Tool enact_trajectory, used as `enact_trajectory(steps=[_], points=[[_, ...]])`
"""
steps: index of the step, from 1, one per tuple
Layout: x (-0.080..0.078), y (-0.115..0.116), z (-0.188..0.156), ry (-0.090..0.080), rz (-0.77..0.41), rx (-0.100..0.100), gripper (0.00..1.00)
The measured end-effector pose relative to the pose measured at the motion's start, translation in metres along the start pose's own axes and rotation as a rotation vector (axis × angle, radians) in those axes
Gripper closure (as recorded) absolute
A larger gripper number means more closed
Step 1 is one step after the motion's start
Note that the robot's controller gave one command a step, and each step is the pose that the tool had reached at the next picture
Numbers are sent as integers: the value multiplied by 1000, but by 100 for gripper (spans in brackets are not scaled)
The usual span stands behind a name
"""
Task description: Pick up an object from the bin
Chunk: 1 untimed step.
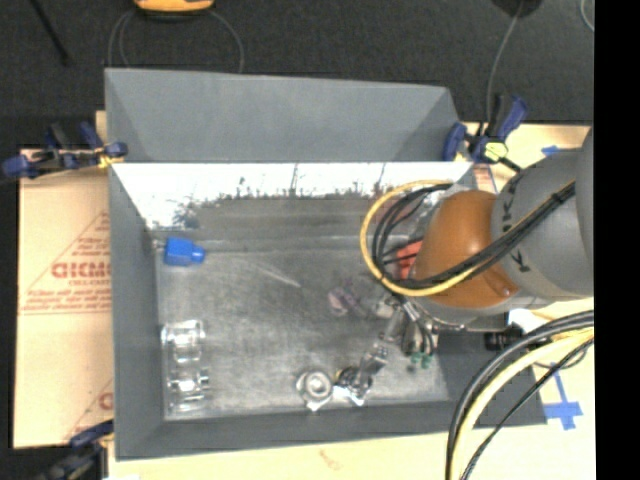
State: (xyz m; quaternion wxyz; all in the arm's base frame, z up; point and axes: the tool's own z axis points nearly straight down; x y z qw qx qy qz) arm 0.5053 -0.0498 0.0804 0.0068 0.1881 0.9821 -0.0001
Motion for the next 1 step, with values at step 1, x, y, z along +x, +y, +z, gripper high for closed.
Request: enact_trajectory(steps=[1], points=[[3,0,0,15,-3,2,100]])
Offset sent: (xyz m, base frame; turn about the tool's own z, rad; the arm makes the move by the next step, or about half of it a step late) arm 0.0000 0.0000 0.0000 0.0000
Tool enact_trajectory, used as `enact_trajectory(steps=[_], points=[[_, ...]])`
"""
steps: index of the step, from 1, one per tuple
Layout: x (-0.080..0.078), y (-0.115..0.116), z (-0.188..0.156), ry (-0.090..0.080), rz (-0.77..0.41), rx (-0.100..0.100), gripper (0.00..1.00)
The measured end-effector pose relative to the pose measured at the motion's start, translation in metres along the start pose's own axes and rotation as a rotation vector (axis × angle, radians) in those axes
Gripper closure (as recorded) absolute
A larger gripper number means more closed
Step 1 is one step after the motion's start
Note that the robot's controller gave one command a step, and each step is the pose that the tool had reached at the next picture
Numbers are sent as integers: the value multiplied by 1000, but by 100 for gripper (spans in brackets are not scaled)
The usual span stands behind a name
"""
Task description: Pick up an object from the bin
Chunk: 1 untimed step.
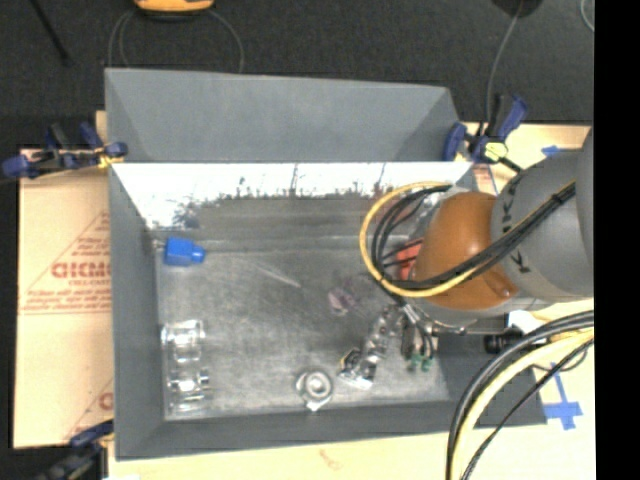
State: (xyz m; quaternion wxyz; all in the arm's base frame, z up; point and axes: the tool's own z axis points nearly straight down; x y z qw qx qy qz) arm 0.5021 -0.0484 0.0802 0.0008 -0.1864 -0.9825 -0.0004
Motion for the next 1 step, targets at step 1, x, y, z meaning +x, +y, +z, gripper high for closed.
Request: enact_trajectory(steps=[1], points=[[9,12,-31,-7,-153,1,100]])
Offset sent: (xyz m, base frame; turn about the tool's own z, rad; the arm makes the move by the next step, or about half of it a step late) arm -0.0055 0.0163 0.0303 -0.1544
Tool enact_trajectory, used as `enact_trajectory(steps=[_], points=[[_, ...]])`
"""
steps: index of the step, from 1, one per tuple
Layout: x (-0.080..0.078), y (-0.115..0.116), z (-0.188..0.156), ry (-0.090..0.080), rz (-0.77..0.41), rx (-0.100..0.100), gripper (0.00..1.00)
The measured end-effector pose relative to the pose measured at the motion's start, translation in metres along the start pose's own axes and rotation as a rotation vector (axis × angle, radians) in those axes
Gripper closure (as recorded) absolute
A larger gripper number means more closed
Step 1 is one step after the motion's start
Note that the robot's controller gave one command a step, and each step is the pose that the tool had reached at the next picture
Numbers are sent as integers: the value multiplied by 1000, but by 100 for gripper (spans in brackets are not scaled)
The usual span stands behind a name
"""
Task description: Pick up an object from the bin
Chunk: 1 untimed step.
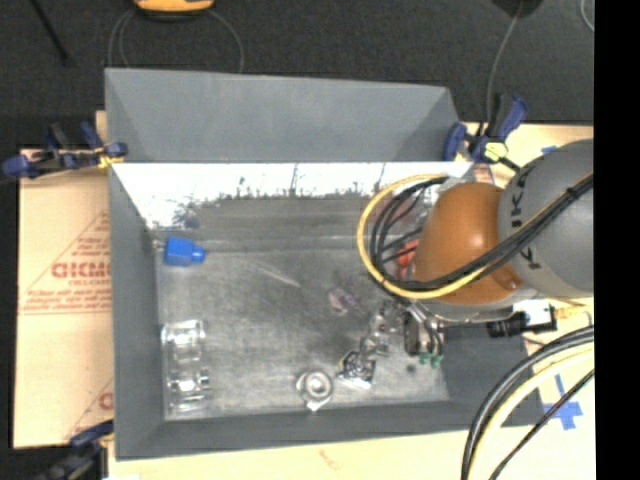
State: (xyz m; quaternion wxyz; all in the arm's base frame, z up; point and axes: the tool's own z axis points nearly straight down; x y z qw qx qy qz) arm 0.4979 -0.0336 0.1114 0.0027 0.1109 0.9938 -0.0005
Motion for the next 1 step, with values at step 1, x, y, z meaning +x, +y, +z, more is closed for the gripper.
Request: enact_trajectory(steps=[1], points=[[0,0,1,2,0,0,0]])
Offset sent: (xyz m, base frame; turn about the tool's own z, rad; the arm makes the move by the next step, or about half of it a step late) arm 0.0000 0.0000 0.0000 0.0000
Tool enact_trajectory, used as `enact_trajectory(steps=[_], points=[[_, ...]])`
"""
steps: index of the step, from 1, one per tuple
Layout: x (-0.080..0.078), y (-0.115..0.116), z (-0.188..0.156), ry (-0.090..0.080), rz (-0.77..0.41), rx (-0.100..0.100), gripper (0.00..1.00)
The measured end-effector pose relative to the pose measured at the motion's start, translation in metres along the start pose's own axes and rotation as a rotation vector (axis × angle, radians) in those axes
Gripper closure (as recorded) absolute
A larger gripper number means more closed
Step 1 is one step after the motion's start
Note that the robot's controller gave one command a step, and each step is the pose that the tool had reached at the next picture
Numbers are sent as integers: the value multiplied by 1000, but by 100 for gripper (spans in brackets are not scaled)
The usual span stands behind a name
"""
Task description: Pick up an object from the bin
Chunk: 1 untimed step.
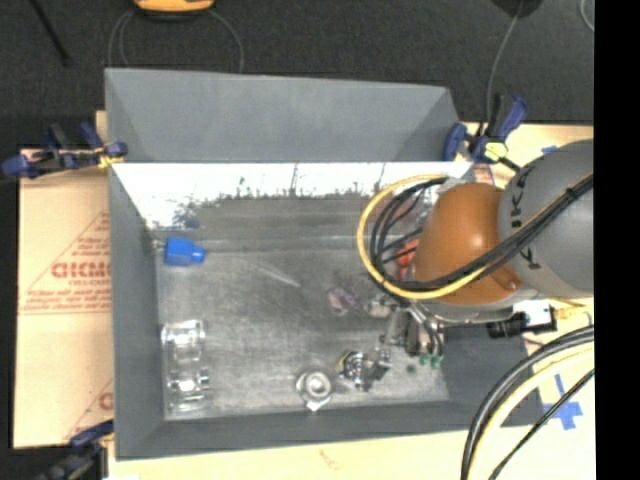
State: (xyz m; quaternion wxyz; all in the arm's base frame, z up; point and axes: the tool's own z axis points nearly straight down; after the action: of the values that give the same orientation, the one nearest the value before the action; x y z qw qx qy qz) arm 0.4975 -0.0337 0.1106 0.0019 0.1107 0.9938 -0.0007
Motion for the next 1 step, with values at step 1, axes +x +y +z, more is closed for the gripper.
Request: enact_trajectory(steps=[1], points=[[6,6,39,-8,-40,-1,0]])
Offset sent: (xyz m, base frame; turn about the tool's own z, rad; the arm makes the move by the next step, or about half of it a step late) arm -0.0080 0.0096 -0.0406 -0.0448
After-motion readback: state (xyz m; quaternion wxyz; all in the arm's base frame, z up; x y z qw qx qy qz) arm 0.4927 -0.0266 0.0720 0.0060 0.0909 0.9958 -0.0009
